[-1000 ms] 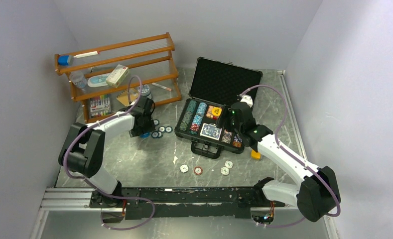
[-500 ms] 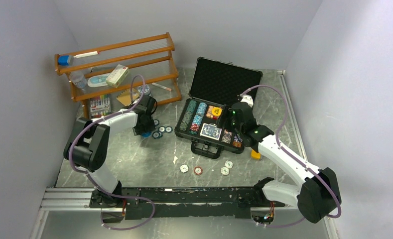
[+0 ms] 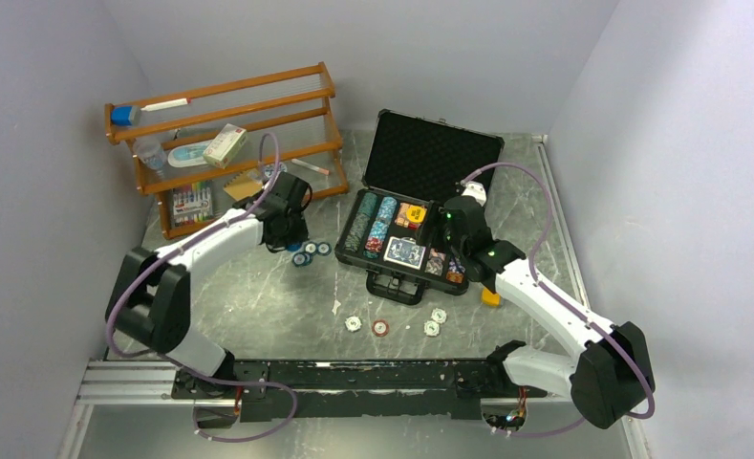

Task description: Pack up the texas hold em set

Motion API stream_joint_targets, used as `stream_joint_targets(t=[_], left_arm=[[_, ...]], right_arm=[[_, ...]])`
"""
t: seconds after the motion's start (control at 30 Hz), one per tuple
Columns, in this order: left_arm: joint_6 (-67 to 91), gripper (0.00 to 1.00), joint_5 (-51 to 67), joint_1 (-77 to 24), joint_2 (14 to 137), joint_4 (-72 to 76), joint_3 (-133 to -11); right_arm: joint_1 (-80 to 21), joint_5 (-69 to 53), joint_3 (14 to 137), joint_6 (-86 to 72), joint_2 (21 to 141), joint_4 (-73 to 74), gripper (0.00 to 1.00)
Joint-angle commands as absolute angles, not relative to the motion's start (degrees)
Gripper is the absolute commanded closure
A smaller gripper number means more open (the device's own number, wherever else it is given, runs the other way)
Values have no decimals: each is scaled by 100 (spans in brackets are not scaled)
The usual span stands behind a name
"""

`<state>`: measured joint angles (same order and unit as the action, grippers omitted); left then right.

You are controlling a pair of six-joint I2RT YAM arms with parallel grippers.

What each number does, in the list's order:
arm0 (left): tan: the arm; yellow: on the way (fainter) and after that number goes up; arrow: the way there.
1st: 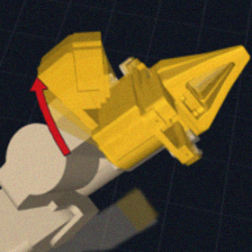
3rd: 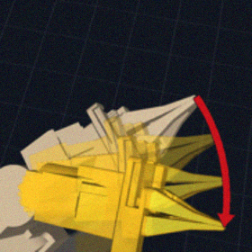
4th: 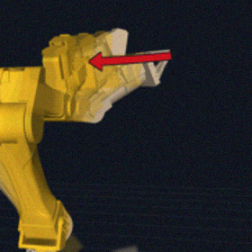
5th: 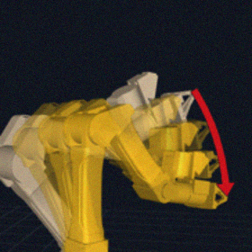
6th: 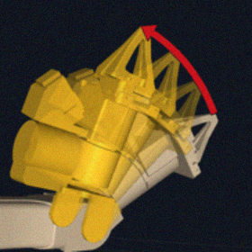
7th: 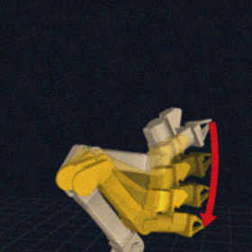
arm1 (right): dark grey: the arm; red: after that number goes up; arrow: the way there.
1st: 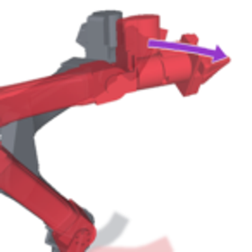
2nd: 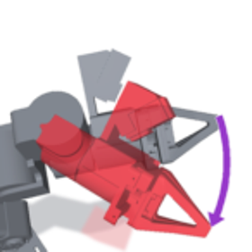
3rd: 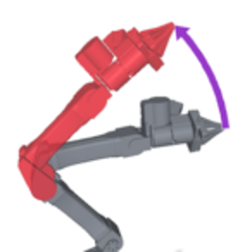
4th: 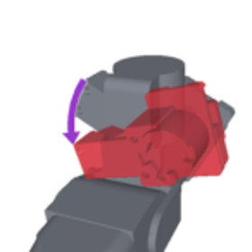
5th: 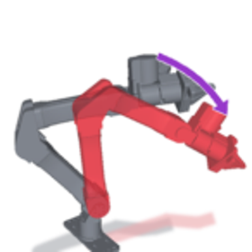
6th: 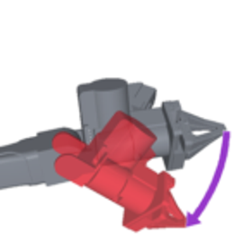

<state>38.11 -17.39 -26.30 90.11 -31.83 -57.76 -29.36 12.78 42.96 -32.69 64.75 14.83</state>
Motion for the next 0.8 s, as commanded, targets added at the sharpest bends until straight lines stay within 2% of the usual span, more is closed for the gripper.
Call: stream_joint_targets(t=[0.0, 0.3, 0.53, 0.77], left_arm=[[3972, 47, -1433, -3078, 8412, -3351, -6340], [3906, 46, -352, -4324, 8560, -2450, -6939], [3521, 47, -341, -5049, 9861, -2460, -8014], [3221, 47, -381, -5353, 10866, -2770, -9073]], right_arm=[[-2923, 1622, 4308, -3166, 6399, 1406, 26], [-2364, 1813, 4184, -3242, 6300, 1399, 24], [-1759, 1576, 3906, -3529, 6159, 1208, 24], [-1360, 1263, 3513, -3570, 5963, 996, 24]])
